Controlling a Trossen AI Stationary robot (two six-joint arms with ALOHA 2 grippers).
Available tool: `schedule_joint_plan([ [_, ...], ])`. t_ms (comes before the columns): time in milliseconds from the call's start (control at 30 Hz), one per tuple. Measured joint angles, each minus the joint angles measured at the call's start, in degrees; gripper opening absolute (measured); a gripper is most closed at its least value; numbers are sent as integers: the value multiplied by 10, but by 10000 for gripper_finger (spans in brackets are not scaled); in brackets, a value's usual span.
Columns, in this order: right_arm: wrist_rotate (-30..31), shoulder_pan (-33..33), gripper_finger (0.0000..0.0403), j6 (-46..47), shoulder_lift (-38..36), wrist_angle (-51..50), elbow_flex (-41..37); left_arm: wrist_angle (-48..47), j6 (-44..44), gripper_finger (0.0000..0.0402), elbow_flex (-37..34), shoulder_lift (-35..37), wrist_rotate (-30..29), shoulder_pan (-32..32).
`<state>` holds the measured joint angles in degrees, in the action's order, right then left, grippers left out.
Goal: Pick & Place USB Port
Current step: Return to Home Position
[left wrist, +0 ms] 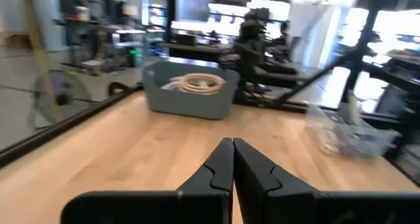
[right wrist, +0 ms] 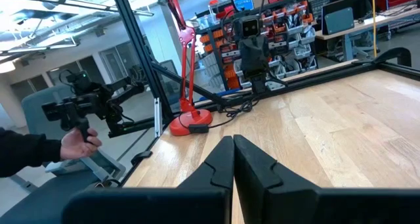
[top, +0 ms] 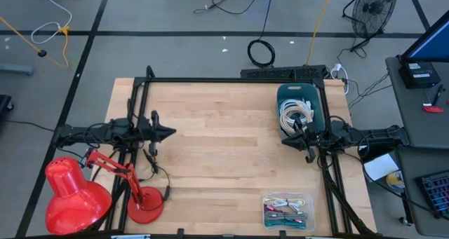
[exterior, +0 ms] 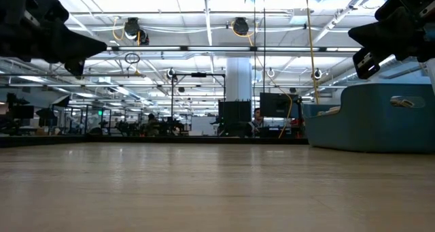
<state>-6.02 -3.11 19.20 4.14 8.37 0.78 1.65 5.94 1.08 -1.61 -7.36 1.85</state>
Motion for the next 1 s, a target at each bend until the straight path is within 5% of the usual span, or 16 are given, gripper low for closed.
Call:
schedule_joint_plan([
  [267,0,0,0,0,0,0,0,5,-25,10,-2,0,115,0],
  [1000,0,0,0,0,0,0,0,-7,-15,10,-2,0,100,0],
])
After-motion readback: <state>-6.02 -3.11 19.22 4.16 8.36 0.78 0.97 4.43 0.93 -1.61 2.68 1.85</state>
